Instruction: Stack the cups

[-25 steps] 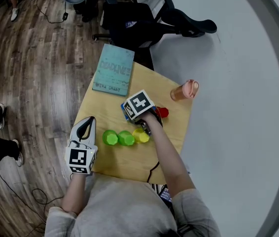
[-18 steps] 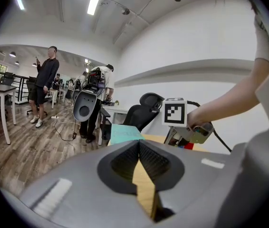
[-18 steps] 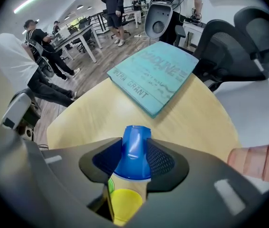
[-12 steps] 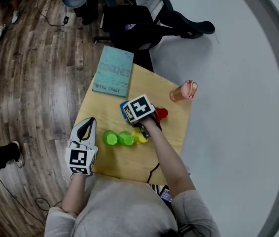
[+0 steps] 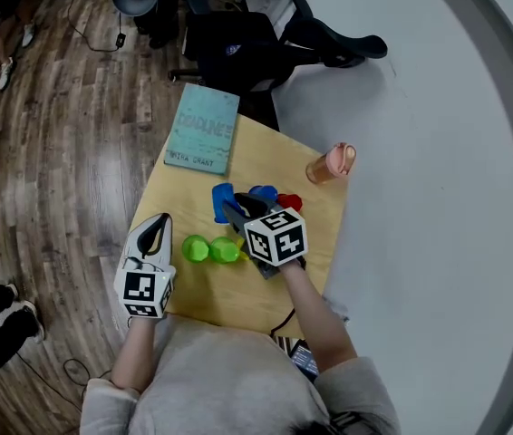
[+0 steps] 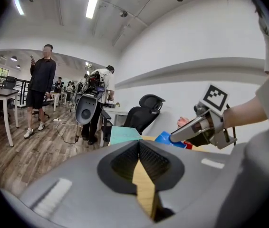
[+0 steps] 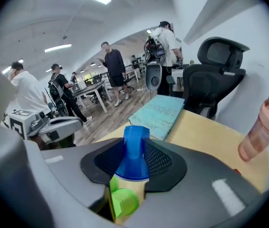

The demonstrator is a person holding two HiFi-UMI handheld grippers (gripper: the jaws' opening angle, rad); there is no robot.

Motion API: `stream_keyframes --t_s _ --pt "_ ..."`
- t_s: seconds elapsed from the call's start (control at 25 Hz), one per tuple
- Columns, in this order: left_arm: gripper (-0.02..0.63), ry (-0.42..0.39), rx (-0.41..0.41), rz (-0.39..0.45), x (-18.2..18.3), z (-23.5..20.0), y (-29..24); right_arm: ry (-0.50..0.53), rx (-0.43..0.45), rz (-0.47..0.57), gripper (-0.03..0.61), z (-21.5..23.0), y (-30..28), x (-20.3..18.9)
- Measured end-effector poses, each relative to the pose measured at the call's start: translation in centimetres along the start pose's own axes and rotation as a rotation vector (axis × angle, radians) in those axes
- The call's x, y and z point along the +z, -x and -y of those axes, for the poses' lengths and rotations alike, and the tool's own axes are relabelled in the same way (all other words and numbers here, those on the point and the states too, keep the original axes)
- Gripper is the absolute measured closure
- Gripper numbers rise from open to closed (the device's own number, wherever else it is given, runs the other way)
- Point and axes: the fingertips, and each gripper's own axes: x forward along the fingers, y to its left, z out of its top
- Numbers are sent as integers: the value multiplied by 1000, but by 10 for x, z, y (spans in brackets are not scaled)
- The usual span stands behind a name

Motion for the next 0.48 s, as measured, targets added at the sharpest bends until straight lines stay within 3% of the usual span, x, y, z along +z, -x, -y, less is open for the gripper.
stream_keyframes --t_s 0.48 --pt "555 -14 39 13 3 17 22 155 47 347 446 -52 59 -18"
